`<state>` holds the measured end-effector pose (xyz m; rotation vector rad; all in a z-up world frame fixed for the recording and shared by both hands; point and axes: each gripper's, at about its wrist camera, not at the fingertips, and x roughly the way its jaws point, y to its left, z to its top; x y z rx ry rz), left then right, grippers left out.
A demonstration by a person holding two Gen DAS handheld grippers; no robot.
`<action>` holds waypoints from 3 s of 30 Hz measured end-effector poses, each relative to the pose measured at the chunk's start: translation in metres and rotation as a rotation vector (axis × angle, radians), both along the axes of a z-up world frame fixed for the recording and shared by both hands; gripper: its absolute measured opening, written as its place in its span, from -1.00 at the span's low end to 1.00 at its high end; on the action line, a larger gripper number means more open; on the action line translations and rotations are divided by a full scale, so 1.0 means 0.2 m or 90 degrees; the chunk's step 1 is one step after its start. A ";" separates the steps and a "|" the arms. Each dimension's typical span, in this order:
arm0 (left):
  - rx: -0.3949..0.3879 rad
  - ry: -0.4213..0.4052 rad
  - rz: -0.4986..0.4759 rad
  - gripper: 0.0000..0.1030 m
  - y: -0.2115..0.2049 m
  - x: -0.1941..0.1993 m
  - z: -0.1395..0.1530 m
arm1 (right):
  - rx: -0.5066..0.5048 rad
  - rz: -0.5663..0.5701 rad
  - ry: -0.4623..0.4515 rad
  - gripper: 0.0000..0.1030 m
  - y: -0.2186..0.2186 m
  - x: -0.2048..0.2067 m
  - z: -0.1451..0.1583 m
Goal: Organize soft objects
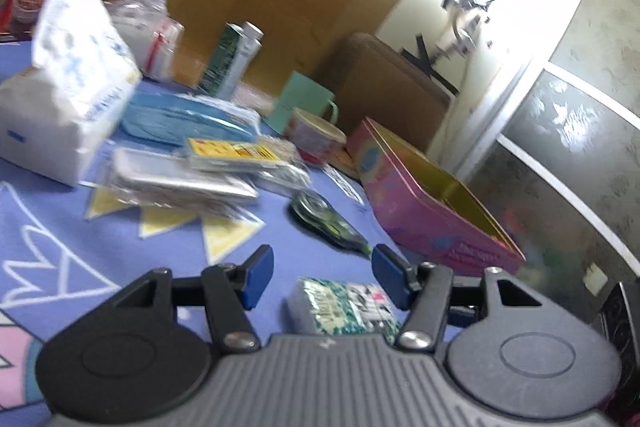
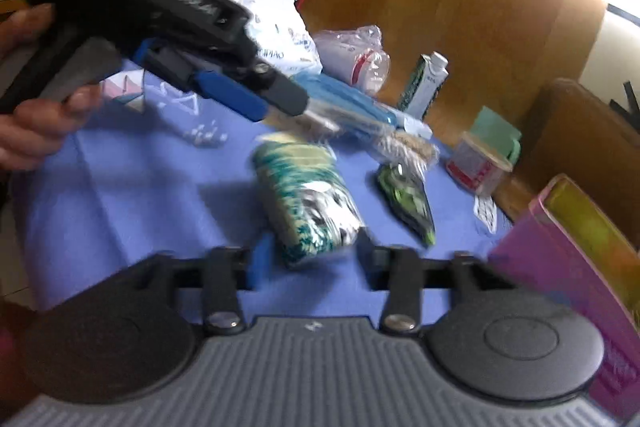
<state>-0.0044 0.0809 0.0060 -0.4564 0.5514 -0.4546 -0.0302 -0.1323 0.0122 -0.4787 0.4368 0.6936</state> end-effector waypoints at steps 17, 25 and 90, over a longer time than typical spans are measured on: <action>0.034 0.049 -0.068 -0.21 -0.20 0.05 0.01 | 0.167 -0.044 0.124 -0.13 -0.16 0.10 -0.02; 0.079 -0.069 -0.170 -0.21 -0.69 0.37 0.25 | 0.226 -0.190 -0.007 -0.16 -0.50 0.18 0.14; 0.094 -0.065 0.004 -0.18 -0.08 0.09 0.03 | 0.509 -0.275 0.457 -0.59 -0.62 0.35 -0.06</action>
